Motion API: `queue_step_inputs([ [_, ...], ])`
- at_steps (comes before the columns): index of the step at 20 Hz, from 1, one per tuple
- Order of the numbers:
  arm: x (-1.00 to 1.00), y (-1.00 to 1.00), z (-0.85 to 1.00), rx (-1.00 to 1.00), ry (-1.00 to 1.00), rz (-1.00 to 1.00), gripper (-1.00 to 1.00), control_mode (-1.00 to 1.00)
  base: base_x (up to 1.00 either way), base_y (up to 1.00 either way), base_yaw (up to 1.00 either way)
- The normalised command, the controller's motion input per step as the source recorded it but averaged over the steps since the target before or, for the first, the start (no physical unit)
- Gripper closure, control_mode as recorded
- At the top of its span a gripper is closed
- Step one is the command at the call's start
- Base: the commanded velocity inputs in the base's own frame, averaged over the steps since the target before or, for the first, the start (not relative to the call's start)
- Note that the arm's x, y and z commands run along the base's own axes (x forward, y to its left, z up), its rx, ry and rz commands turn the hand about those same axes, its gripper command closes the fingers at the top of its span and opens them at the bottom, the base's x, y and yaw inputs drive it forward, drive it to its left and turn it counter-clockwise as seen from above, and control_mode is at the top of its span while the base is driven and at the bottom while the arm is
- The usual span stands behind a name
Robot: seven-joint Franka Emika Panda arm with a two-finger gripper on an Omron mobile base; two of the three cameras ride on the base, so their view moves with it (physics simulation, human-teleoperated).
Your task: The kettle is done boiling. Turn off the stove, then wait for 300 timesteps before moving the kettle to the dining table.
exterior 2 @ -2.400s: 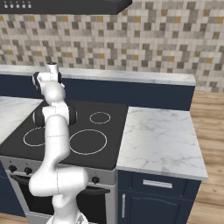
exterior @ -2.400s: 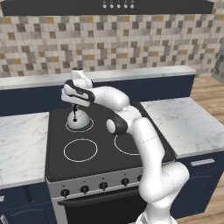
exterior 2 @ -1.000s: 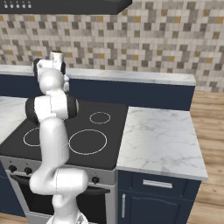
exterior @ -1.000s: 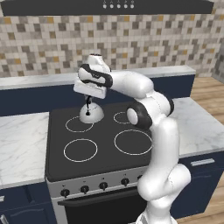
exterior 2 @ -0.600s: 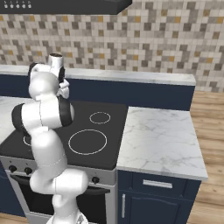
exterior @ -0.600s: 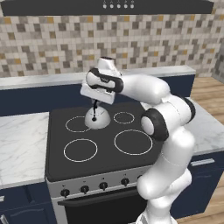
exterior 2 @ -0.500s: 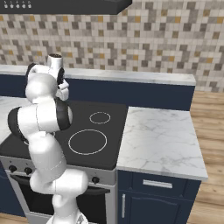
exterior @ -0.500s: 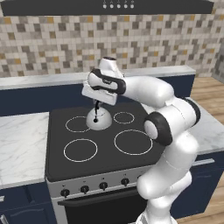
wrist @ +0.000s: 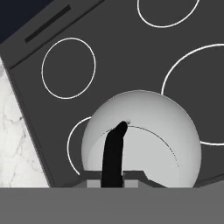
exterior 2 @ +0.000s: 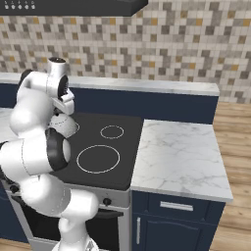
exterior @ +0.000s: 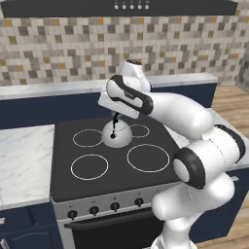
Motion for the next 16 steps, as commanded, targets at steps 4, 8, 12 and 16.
queue_step_inputs([
  [4, -0.59, -0.26, 0.28, 0.0, 0.0, -0.01, 1.0, -1.0, 0.0, 0.0, 0.0],
  [8, -0.4, -0.16, 0.16, 0.0, 0.0, 0.0, 1.0, -1.0, 0.0, 0.0, 0.0],
  [12, 0.0, 0.0, 0.0, 0.0, 0.0, 0.0, 1.0, -1.0, 0.0, 0.0, 0.0],
  [16, -0.16, 0.0, 0.0, 0.0, -0.08, 0.0, 1.0, -1.0, 0.0, 0.0, 0.0],
])
